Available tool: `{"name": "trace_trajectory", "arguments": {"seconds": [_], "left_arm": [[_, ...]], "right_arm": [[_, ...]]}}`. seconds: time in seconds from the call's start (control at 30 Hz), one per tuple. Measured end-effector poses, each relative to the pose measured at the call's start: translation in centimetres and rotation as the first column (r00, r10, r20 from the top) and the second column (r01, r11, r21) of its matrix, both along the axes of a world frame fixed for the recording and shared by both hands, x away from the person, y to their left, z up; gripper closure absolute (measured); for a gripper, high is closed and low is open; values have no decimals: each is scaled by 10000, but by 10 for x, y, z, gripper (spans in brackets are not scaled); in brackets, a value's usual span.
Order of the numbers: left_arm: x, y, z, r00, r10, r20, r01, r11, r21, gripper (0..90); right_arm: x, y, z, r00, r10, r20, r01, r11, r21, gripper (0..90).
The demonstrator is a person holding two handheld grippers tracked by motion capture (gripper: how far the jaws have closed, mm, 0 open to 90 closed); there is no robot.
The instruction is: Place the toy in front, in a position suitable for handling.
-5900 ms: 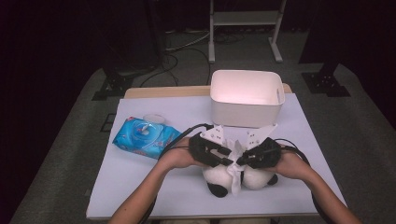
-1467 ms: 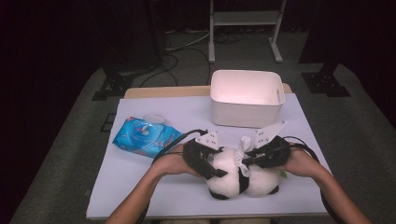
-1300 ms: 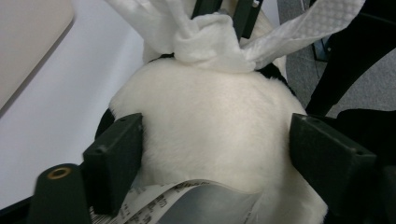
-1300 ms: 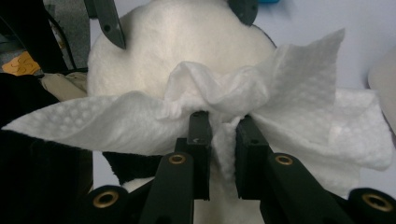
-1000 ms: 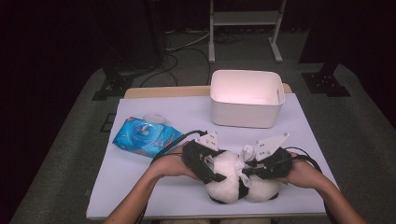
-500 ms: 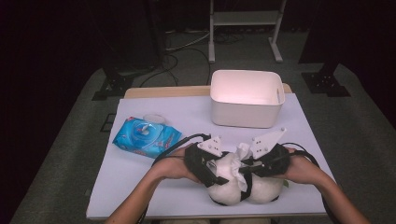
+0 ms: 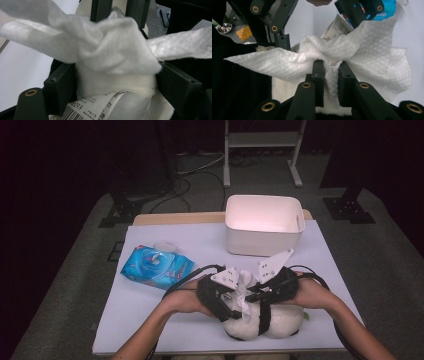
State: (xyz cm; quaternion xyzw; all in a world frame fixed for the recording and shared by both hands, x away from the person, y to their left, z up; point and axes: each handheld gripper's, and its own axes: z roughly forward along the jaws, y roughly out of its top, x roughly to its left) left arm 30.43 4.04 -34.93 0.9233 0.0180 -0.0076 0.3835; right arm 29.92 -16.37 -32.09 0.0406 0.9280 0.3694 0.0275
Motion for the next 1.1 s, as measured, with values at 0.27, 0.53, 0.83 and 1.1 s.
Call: {"name": "trace_trajectory", "arguments": {"seconds": [0.27,0.53,0.83,1.1], "left_arm": [[1,1,-1,10000,27,-29,-27,10000,-64,189],[1,3,-1,10000,5,27,-5,10000,-37,189],[1,4,-1,10000,54,-22,-54,9999,-94,189],[1,4,-1,10000,53,-18,-53,10000,-80,189]], "right_arm": [[1,-22,-6,9992,-405,27,405,9991,-120,779],[0,-44,-10,9945,-1037,164,1047,9914,-785,779],[-3,-83,-6,9819,-1880,227,1892,9797,-667,778],[-4,-89,-14,9803,-1977,-6,1974,9789,-534,777]]}}
